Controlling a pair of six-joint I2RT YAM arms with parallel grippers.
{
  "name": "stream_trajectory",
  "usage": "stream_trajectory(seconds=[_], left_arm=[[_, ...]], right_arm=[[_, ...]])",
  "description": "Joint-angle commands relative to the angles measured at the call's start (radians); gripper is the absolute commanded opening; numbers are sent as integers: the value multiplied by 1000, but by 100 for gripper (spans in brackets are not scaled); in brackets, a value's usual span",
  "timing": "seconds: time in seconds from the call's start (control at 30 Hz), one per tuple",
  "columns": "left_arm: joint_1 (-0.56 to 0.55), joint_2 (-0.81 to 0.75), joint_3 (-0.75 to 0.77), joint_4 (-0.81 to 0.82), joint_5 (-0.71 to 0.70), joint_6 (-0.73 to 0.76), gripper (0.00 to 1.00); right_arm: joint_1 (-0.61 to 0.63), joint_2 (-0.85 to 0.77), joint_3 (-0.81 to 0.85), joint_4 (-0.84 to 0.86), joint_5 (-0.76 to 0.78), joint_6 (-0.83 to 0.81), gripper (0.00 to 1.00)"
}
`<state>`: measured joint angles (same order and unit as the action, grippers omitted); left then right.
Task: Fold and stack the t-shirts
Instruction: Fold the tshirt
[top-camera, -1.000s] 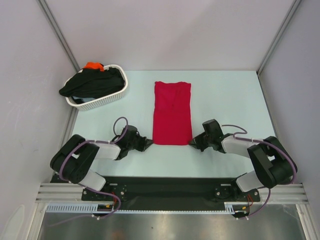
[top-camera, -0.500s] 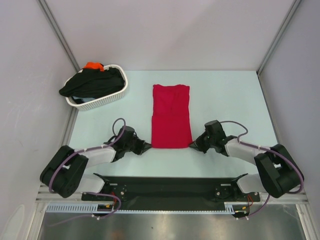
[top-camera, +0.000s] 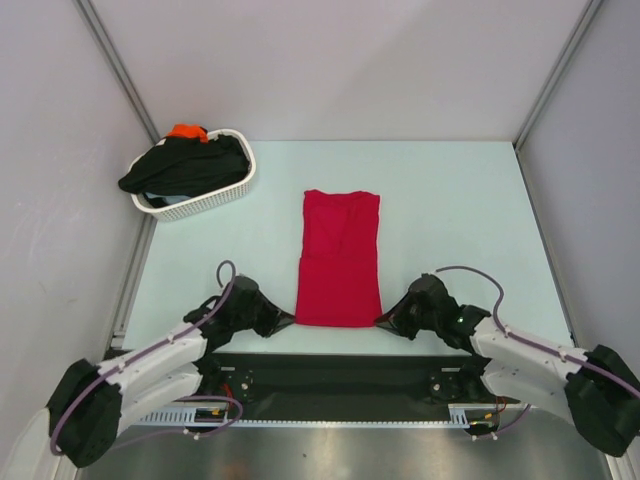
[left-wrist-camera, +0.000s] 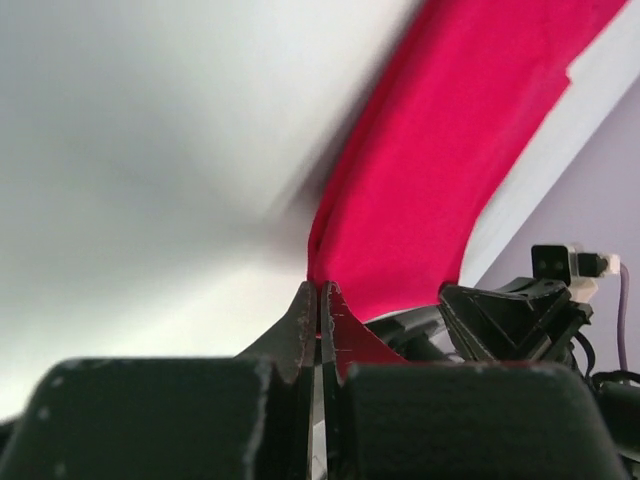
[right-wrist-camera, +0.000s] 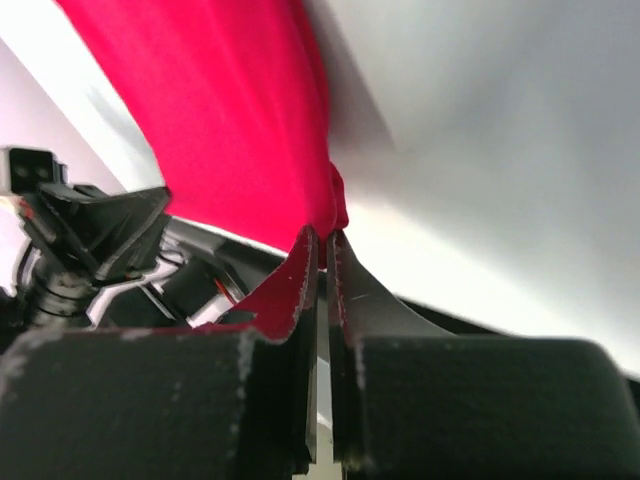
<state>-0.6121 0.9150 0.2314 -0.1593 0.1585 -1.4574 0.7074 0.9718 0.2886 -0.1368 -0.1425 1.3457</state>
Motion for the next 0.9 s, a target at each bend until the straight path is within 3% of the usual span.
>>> stream_trajectory(seconds=[0.0,0.17,0.3,0.43,0.63,0.73,0.87], left_arm=[[-40,-132,-10,-204,-57,-3,0],[-86,-315,-17,-295,-82,-44,0],[-144,-291,19,-322,-100,-46,0],[-147,-225,126,-339,-141,37,0],[-143,33,443,-398,-192,178,0],[-78,180,574,-373,-163,259,0],[66,353,698,-287,-25,308,0]], right_arm=[[102,-86,-17,-115,107,93,0],[268,-212,-14,-219,210,180,0],[294,-214,45,-250,238,153,0],[288,-157,198,-352,309,14,0],[74,8,406,-395,210,-265,0],[-33,109,524,-408,155,-376,0],[-135,286,668,-415,38,-465,0]])
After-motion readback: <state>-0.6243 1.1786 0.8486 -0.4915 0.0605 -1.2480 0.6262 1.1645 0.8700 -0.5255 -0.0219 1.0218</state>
